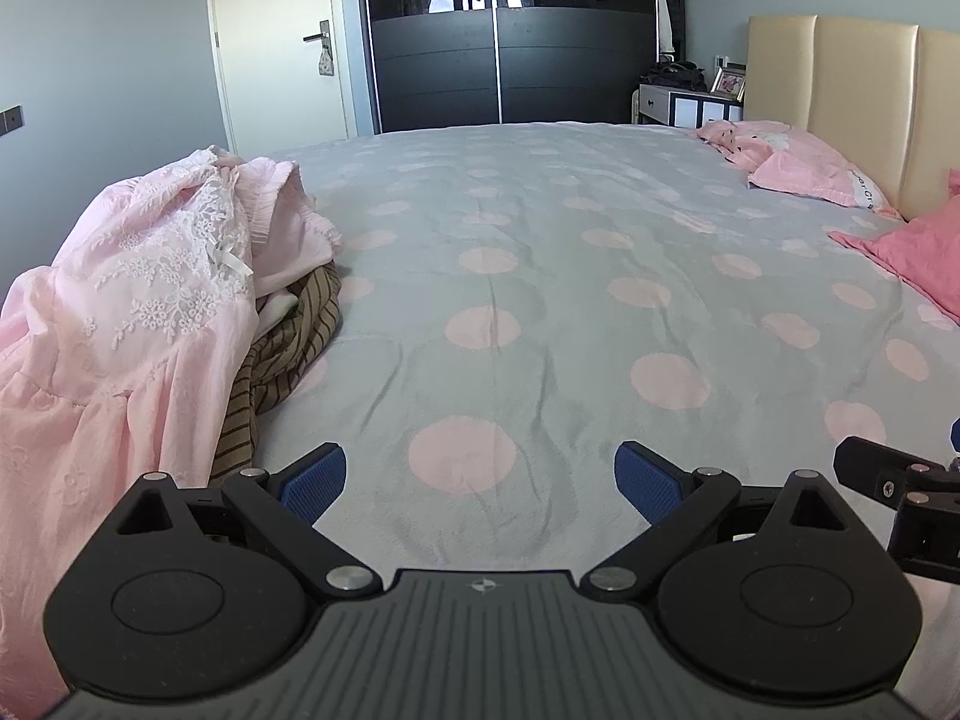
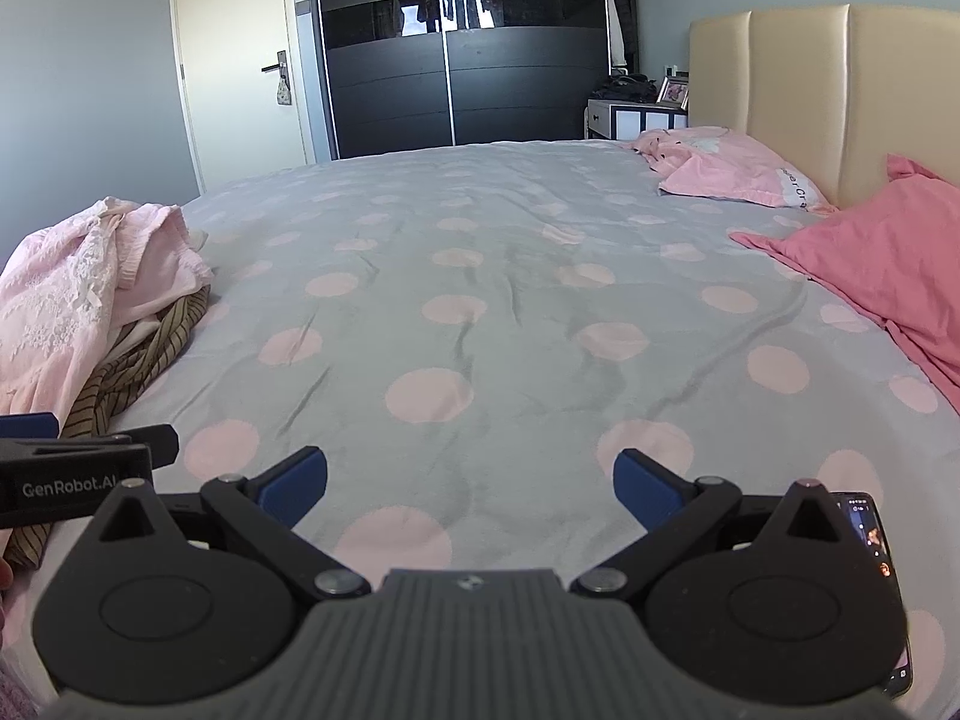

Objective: Fold clothes

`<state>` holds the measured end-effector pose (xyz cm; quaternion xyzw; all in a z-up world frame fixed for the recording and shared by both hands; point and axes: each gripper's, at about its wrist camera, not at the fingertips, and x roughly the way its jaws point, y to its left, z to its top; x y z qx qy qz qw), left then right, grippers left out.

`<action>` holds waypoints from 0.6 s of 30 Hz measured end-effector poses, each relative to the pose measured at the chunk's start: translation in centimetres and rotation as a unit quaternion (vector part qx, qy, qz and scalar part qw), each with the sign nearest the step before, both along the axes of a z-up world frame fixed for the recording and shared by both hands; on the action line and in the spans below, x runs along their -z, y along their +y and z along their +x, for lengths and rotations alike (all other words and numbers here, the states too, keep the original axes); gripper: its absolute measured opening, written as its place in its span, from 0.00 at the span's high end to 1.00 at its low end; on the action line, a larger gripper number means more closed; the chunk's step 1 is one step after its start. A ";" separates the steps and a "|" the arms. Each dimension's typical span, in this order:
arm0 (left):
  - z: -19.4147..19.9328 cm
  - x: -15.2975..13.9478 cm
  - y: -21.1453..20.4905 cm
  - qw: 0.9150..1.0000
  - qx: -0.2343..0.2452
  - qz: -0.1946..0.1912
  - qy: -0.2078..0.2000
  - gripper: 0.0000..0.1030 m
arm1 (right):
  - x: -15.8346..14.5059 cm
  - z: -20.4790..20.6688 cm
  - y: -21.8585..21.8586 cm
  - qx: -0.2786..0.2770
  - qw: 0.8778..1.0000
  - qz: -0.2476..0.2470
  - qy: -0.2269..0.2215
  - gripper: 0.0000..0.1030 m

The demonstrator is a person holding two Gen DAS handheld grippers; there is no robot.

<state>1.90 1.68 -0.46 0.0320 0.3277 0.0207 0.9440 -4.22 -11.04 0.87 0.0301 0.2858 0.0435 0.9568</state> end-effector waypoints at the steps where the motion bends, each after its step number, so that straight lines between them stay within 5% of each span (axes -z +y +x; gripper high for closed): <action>1: 0.0 0.0 0.0 1.000 0.000 0.000 0.001 0.05 | 0.0 0.0 0.0 0.001 1.000 0.000 0.000 0.01; 18: 0.5 -1.9 5.2 0.999 -0.035 0.019 -0.011 0.11 | -1.1 -0.1 0.0 -0.016 1.000 -0.004 -0.004 0.01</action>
